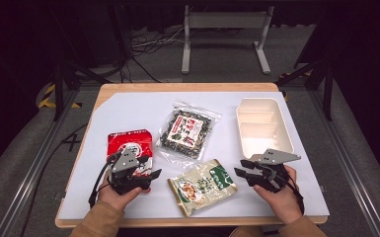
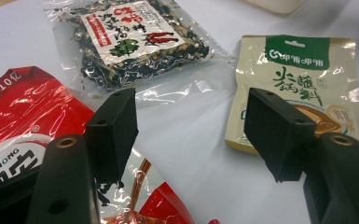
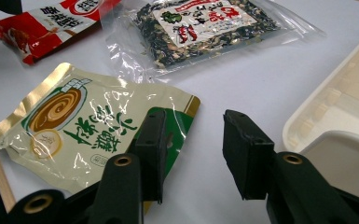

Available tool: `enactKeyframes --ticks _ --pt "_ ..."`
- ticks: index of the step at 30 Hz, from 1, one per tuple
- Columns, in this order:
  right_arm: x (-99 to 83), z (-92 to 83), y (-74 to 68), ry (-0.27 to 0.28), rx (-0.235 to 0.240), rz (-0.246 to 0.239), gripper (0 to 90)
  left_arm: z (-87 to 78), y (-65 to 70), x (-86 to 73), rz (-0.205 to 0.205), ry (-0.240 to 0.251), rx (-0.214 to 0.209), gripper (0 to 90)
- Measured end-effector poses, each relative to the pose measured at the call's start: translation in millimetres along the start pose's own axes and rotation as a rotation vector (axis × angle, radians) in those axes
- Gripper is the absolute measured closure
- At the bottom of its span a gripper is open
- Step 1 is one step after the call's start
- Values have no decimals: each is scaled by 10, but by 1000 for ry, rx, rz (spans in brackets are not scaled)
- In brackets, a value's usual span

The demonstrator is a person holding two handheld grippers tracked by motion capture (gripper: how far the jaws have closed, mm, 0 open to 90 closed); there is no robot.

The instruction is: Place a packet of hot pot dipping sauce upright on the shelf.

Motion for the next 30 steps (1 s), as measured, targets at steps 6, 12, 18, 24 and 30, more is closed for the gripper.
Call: enactKeyframes --ticks 6,12,18,24,30 --pt "12 -18 -5 -3 6 2 575 -6 14 4 -5 1 -2 351" --pt "52 -23 -38 -46 18 -10 533 3 26 9 16 -1 1 350" --pt "107 10 -91 -89 31 -17 504 15 45 10 25 -8 2 347" --pt "133 114 -150 -161 73 -33 478 30 50 10 32 -15 5 346" --pt "130 202 -192 -201 92 -33 454 37 57 8 32 -20 3 344"
Point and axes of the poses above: each handheld gripper's, and its own axes: z roughly forward along the jaws, x roughly out of its top, y roughly to its right, the point moved 2 cm from there along z, roughly forward along the jaws, and after that the axes turned 9 degrees about -y, right-handed, at the moved point
